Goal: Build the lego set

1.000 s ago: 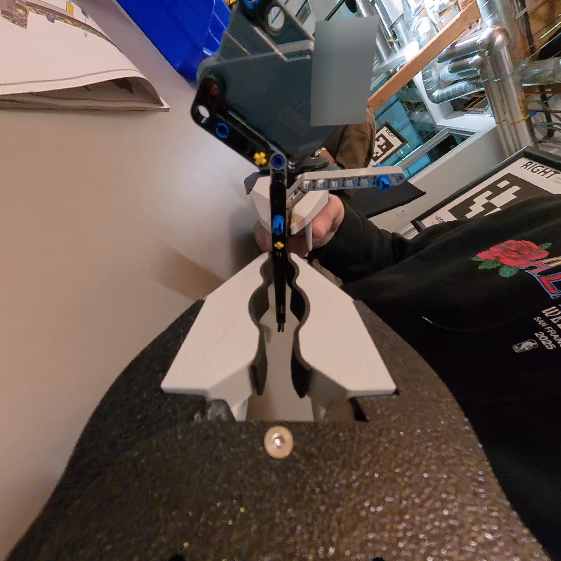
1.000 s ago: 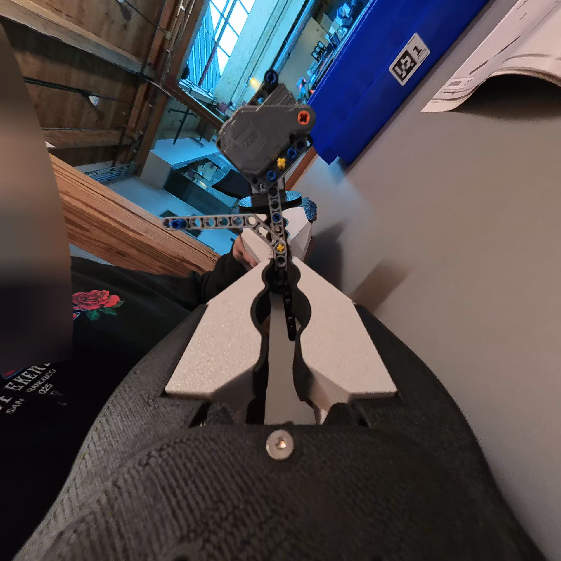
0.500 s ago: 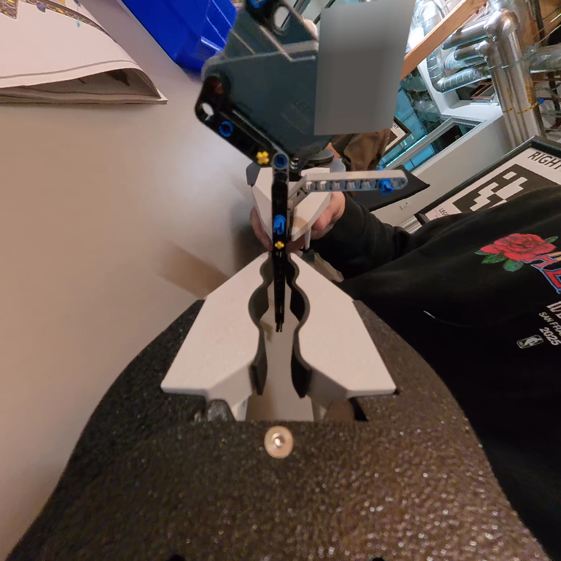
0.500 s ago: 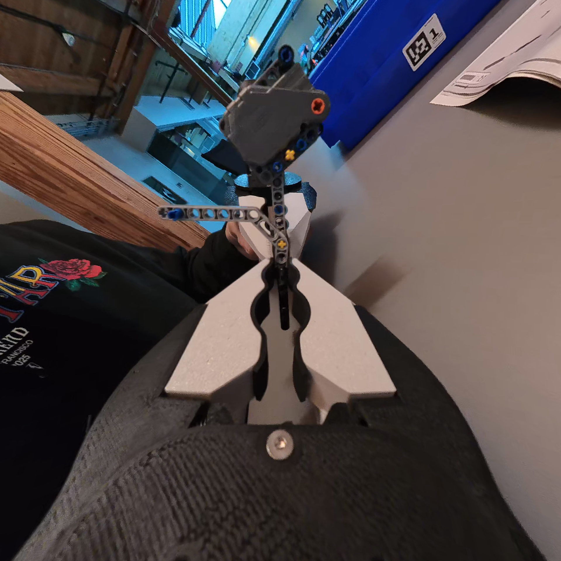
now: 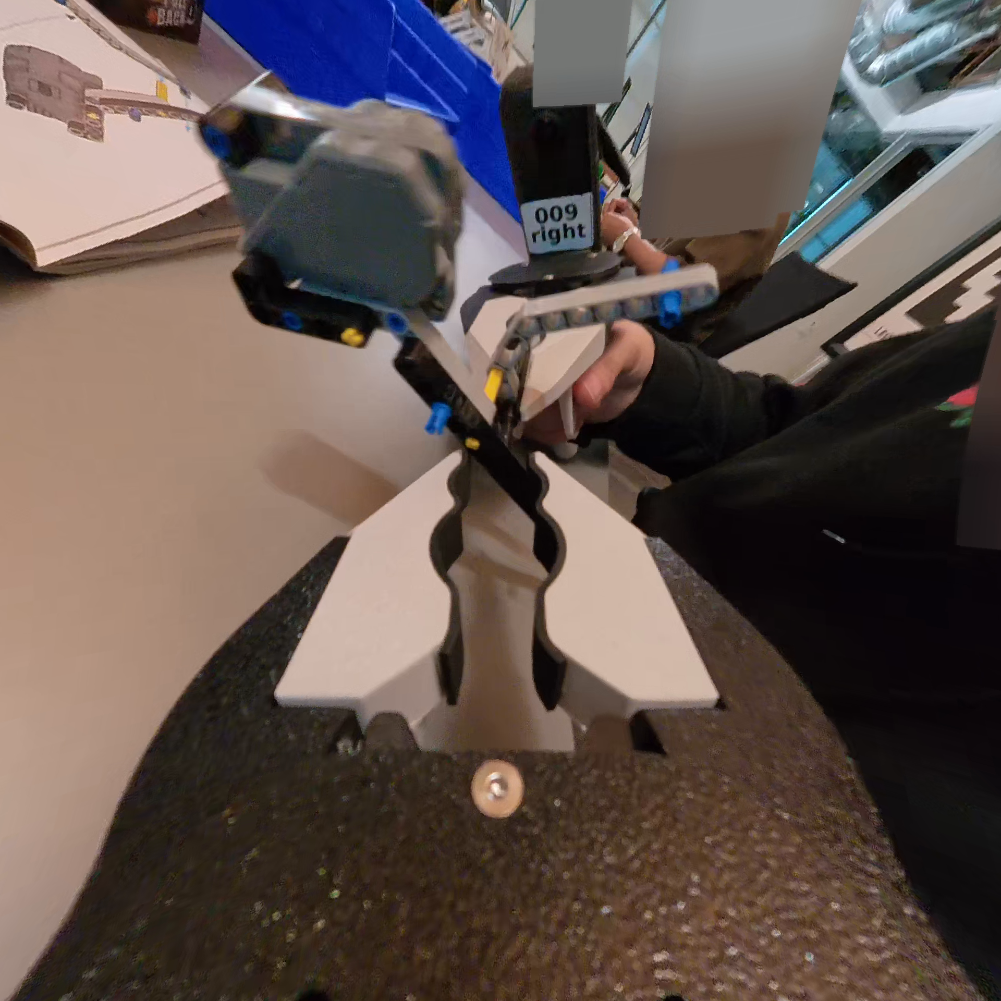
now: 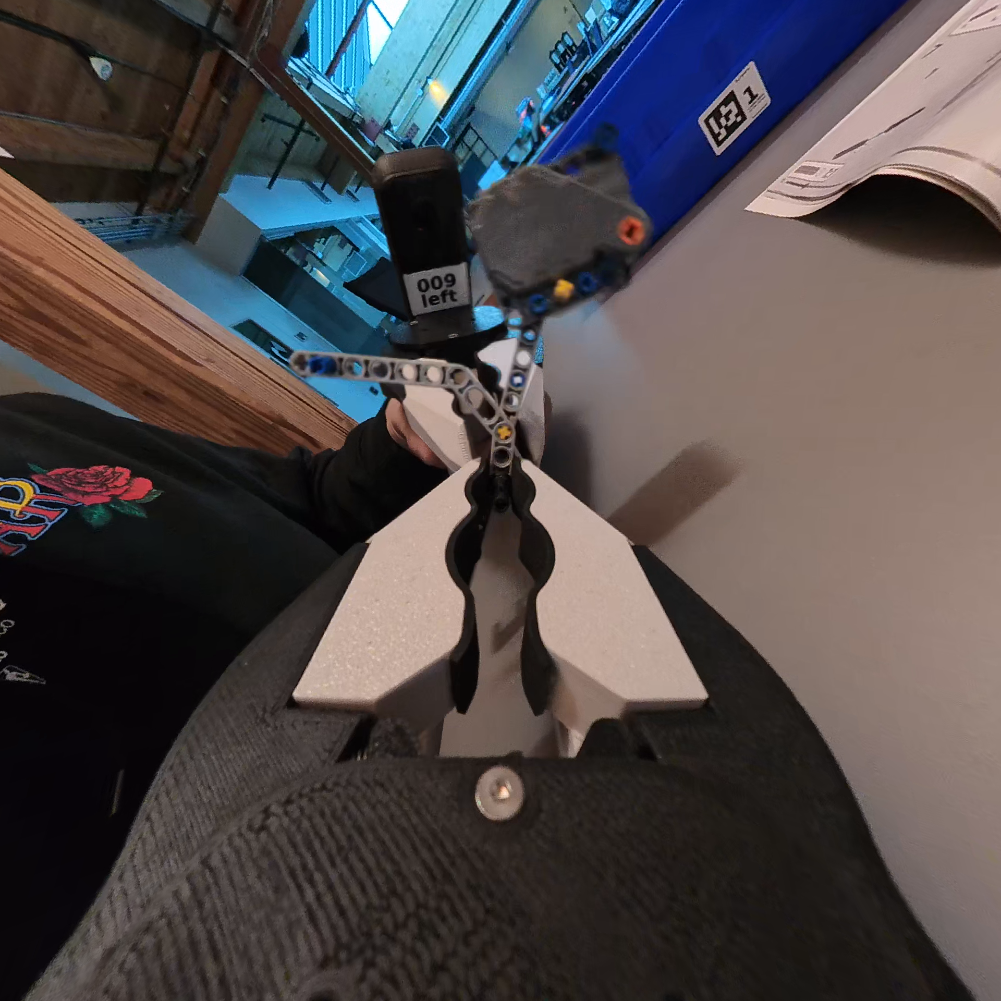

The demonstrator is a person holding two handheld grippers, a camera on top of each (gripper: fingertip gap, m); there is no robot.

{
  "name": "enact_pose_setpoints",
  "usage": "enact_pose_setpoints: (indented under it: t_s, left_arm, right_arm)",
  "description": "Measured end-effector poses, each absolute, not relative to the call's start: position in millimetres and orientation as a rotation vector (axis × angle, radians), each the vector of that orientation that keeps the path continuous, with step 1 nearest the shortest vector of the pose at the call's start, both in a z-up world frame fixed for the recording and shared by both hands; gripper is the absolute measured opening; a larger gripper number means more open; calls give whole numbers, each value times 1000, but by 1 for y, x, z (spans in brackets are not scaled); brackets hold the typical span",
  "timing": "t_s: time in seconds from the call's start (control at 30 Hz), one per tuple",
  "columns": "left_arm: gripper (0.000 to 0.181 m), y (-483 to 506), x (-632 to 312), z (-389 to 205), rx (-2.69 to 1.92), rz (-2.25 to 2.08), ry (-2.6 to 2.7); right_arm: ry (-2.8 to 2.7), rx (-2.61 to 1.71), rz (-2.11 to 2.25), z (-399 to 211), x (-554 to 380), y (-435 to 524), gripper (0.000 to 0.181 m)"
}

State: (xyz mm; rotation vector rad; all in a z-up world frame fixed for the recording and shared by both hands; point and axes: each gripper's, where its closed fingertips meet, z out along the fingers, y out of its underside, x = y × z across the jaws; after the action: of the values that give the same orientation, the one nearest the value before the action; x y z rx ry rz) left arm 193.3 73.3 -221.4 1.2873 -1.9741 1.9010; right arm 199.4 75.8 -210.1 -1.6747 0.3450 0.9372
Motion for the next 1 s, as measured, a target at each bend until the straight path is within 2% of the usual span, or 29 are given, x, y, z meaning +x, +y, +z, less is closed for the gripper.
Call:
enact_pose_setpoints:
  t_s: [0.6,0.87,1.0]
  left_arm:
    - [6,83,196,-228,1378,1863,-2042]
    - [6,80,201,-220,1211,1927,-2253]
    - [6,76,199,-220,1171,1906,-2169]
  right_arm:
    - [394,-1713,909,-218,202,79,5]
    - [422,-1642,1019,-211,206,77,6]
    - [402,-1651,1030,-210,202,77,5]
